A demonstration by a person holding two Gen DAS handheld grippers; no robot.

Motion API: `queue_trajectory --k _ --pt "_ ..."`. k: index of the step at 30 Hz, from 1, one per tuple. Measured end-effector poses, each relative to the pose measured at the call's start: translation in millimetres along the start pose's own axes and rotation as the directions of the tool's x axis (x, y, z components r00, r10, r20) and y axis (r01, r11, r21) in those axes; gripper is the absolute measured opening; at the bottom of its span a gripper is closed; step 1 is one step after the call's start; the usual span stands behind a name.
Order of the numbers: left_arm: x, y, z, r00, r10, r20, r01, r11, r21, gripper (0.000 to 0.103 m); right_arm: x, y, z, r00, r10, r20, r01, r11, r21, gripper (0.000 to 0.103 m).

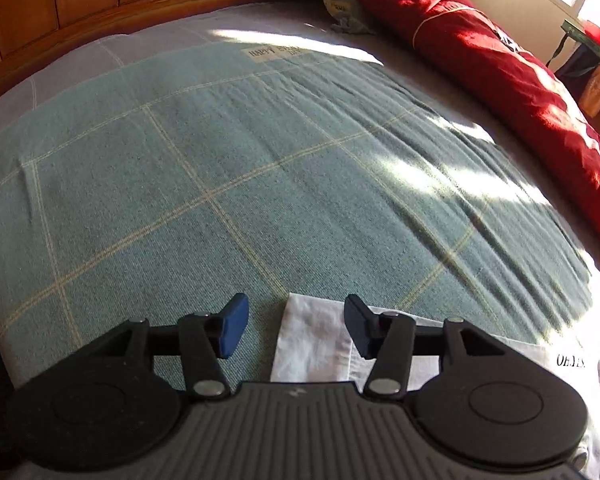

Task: Fold clothes
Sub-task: 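Pull the held sleeve straight out from the shirt body with the left gripper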

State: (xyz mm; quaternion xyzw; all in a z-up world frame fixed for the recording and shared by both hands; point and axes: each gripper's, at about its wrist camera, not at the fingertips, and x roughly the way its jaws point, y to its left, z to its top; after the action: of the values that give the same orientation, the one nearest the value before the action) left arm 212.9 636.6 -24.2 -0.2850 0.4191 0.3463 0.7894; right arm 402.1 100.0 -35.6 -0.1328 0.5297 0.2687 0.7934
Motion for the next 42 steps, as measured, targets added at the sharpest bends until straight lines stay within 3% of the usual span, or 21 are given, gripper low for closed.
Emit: queue_trajectory --k 2,4,6,7,8,9,11,16,18,22,25,27,30,35,37,39,41,42 --pt "15 -7 1 1.000 0.005 -0.029 -0.003 0.998 0.067 0.058 1 5 3 1.000 0.013 0.001 -0.013 1.000 0.002 0.103" --pt "28 -8 -4 0.998 0.011 -0.056 -0.007 0.998 0.070 0.058 0 11 5 1.000 0.023 0.008 -0.023 1.000 -0.011 0.103" --pt "28 -12 -9 0.999 0.021 -0.031 -0.018 0.995 0.095 0.055 -1 16 7 1.000 0.022 0.010 -0.021 0.999 -0.036 0.103" --pt "26 -16 -10 0.999 0.019 -0.027 -0.015 0.992 0.122 0.048 -1 18 7 1.000 0.017 0.009 -0.016 0.999 -0.049 0.103" --pt "24 -21 -10 1.000 0.016 -0.023 -0.012 0.989 0.149 0.019 -1 19 8 1.000 0.007 0.008 -0.007 0.998 -0.058 0.103" --pt "22 -24 -10 1.000 0.019 -0.014 -0.016 0.985 0.172 0.009 0 20 8 1.000 0.001 0.006 -0.001 0.998 -0.062 0.103" --pt "17 -30 -8 1.000 0.014 0.007 -0.016 0.978 0.206 0.005 2 20 8 1.000 -0.003 -0.002 0.003 0.999 -0.052 0.103" --pt "8 -33 22 0.996 -0.030 0.088 0.009 0.975 0.223 0.004 5 23 10 1.000 0.013 -0.010 -0.013 1.000 -0.020 0.103" --pt "11 -35 30 0.995 -0.012 0.100 -0.013 0.969 0.245 0.004 5 27 12 1.000 0.016 -0.009 -0.016 1.000 -0.025 0.103" --pt "11 -29 33 0.996 0.050 0.068 -0.064 0.976 0.210 0.008 4 36 15 1.000 0.021 -0.002 -0.021 0.999 -0.048 0.103" --pt "-1 -30 20 0.997 0.012 0.074 -0.027 0.978 0.205 0.016 4 41 16 0.999 0.032 0.004 -0.032 0.998 -0.055 0.103" --pt "-5 -28 6 0.999 -0.026 0.044 0.020 0.991 0.129 0.027 5 43 16 0.999 0.034 0.004 -0.033 0.998 -0.055 0.103" --pt "-9 -16 -15 0.996 -0.088 0.019 0.088 0.996 -0.032 0.034 7 46 17 0.999 0.038 0.004 -0.038 0.998 -0.050 0.103" --pt "10 12 -42 0.988 -0.152 0.012 0.148 0.936 -0.320 0.040 8 51 19 0.999 0.051 0.005 -0.051 0.997 -0.050 0.103" --pt "18 18 -45 0.983 -0.178 0.042 0.181 0.906 -0.382 0.039 9 52 20 0.998 0.056 0.002 -0.056 0.997 -0.055 0.103" --pt "20 15 -43 0.982 -0.178 0.063 0.188 0.905 -0.382 0.028 10 54 20 0.998 0.057 0.000 -0.057 0.997 -0.061 0.103" --pt "19 8 -40 0.985 -0.164 0.060 0.175 0.921 -0.348 0.014 10 55 20 0.999 0.054 -0.003 -0.054 0.996 -0.065 0.103" --pt "15 6 -39 0.985 -0.158 0.067 0.172 0.925 -0.339 0.014 11 55 20 0.999 0.054 -0.005 -0.054 0.996 -0.065 0.103"
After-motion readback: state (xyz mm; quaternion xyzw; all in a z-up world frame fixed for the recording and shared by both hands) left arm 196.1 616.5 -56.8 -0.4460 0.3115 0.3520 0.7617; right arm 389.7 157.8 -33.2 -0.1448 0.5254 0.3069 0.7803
